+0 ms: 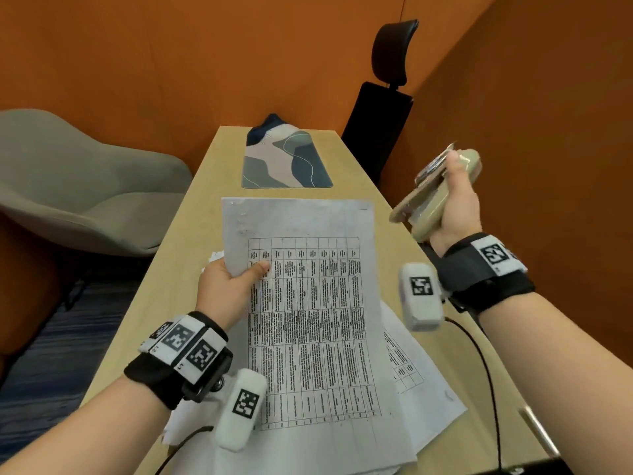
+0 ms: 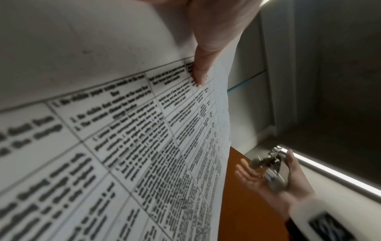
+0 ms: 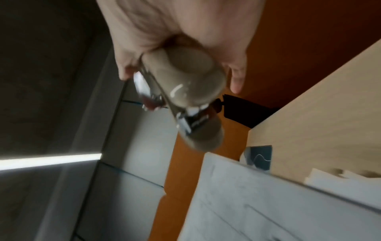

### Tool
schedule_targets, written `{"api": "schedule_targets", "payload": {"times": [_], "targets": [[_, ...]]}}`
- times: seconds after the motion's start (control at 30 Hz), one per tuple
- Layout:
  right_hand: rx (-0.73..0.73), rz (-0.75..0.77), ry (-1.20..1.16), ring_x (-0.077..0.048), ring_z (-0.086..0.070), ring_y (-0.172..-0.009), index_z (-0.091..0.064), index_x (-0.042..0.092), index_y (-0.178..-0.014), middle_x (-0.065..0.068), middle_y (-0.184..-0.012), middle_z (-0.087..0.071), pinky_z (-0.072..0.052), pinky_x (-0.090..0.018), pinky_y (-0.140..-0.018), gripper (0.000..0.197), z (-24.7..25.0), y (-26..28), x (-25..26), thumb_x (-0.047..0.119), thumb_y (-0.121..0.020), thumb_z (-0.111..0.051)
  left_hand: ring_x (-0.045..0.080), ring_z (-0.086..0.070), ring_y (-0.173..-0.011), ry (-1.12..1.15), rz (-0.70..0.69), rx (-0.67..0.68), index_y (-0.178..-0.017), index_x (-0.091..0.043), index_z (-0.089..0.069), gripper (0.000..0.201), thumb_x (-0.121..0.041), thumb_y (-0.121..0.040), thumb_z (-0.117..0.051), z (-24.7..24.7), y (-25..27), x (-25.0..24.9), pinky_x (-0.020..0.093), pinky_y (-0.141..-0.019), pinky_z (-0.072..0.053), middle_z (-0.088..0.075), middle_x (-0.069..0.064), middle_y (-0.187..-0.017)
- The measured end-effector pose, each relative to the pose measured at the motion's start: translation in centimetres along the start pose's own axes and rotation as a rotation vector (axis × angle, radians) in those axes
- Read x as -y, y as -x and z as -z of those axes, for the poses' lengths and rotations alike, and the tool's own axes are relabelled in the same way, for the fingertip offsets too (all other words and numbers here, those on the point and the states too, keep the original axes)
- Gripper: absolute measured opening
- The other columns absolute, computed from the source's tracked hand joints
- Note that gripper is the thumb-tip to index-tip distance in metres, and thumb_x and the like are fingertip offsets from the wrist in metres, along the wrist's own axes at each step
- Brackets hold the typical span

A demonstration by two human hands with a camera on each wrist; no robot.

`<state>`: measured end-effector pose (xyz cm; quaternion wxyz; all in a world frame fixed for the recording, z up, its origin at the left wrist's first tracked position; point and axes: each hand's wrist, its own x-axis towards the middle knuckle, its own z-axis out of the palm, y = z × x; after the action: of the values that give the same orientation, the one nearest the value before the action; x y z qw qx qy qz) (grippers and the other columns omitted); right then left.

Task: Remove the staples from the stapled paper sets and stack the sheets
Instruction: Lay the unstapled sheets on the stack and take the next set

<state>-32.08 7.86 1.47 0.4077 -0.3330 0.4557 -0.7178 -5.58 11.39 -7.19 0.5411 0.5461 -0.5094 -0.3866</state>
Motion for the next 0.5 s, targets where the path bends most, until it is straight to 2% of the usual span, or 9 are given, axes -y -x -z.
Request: {"api": "schedule_targets", "payload": {"times": [0.1, 0.17, 0.2, 0.27, 0.33, 0.4, 0.43, 0.5], "targets": [[0.311, -0.169, 0.279, -0.012, -0.058, -0.059, -0.058, 0.015, -0.083, 0.000, -0.075, -0.061, -0.047, -0.026, -0.057, 0.030, 1.1, 2.2, -0.5, 0.042, -0.093, -0.047, 0.025, -0.065, -0.090, 0.043, 0.027, -0.025, -0.087, -0.018, -0.065, 0.007, -0.012, -0.084, -0.066, -0.1, -0.6, -0.1, 0.037, -0.087, -0.051, -0.069, 0.009, -0.091], [0.492, -0.300, 0.442, -0.010, -0.058, -0.046, -0.059, 0.012, -0.078, 0.000, -0.064, -0.063, -0.045, -0.019, -0.044, 0.029, 1.2, 3.8, -2.3, 0.034, -0.093, -0.047, 0.024, -0.065, -0.090, 0.076, 0.036, -0.021, -0.090, -0.016, -0.065, 0.007, -0.011, -0.085, -0.065, -0.5, -0.8, -0.5, 0.035, -0.086, -0.050, -0.069, 0.010, -0.094], [0.567, -0.348, 0.504, -0.010, -0.060, -0.049, -0.061, 0.012, -0.081, -0.002, -0.066, -0.065, -0.047, -0.018, -0.046, 0.025, 1.1, 4.5, -3.3, 0.033, -0.090, -0.050, 0.023, -0.065, -0.089, 0.095, 0.037, -0.021, -0.090, -0.015, -0.065, 0.007, -0.011, -0.085, -0.065, -0.7, -0.8, -0.7, 0.033, -0.084, -0.049, -0.068, 0.010, -0.095], [0.674, -0.376, 0.624, -0.014, -0.065, -0.065, -0.064, 0.013, -0.089, -0.005, -0.080, -0.068, -0.052, -0.022, -0.060, 0.025, 1.2, 4.9, -5.2, 0.036, -0.081, -0.059, 0.022, -0.062, -0.087, 0.097, 0.046, -0.024, -0.088, -0.016, -0.063, 0.004, -0.013, -0.086, -0.064, -1.1, -1.0, -1.1, 0.029, -0.078, -0.048, -0.067, 0.006, -0.090], [0.675, -0.363, 0.661, -0.016, -0.064, -0.072, -0.064, 0.013, -0.089, -0.004, -0.083, -0.068, -0.051, -0.023, -0.066, 0.020, 1.2, 4.6, -6.0, 0.033, -0.082, -0.062, 0.021, -0.061, -0.087, 0.077, 0.059, -0.027, -0.086, -0.017, -0.062, 0.003, -0.015, -0.086, -0.065, -1.2, -1.5, -0.9, 0.029, -0.078, -0.046, -0.065, 0.002, -0.089], [0.561, -0.360, 0.632, -0.018, -0.063, -0.067, -0.064, 0.012, -0.090, -0.006, -0.080, -0.067, -0.051, -0.026, -0.061, 0.021, 1.4, 3.6, -6.3, 0.032, -0.085, -0.062, 0.022, -0.062, -0.093, 0.046, 0.102, -0.006, -0.094, -0.012, -0.063, 0.012, -0.020, -0.085, -0.066, -1.1, -2.0, -0.1, 0.033, -0.088, -0.047, -0.066, 0.004, -0.098], [0.477, -0.364, 0.612, -0.020, -0.062, -0.065, -0.064, 0.010, -0.091, -0.008, -0.079, -0.066, -0.051, -0.028, -0.062, 0.024, 1.5, 2.9, -6.3, 0.033, -0.084, -0.064, 0.024, -0.062, -0.094, 0.007, 0.132, 0.016, -0.094, -0.010, -0.062, 0.016, -0.023, -0.086, -0.066, -1.1, -2.3, 0.4, 0.035, -0.088, -0.047, -0.065, 0.007, -0.098], [0.342, -0.379, 0.590, -0.024, -0.060, -0.063, -0.064, 0.006, -0.091, -0.012, -0.077, -0.064, -0.049, -0.032, -0.066, 0.029, 2.2, 1.5, -6.5, 0.034, -0.082, -0.066, 0.023, -0.056, -0.087, -0.108, 0.171, 0.068, -0.082, -0.010, -0.059, 0.016, -0.025, -0.089, -0.060, -1.0, -2.3, 1.4, 0.029, -0.073, -0.044, -0.060, 0.007, -0.088]]}}
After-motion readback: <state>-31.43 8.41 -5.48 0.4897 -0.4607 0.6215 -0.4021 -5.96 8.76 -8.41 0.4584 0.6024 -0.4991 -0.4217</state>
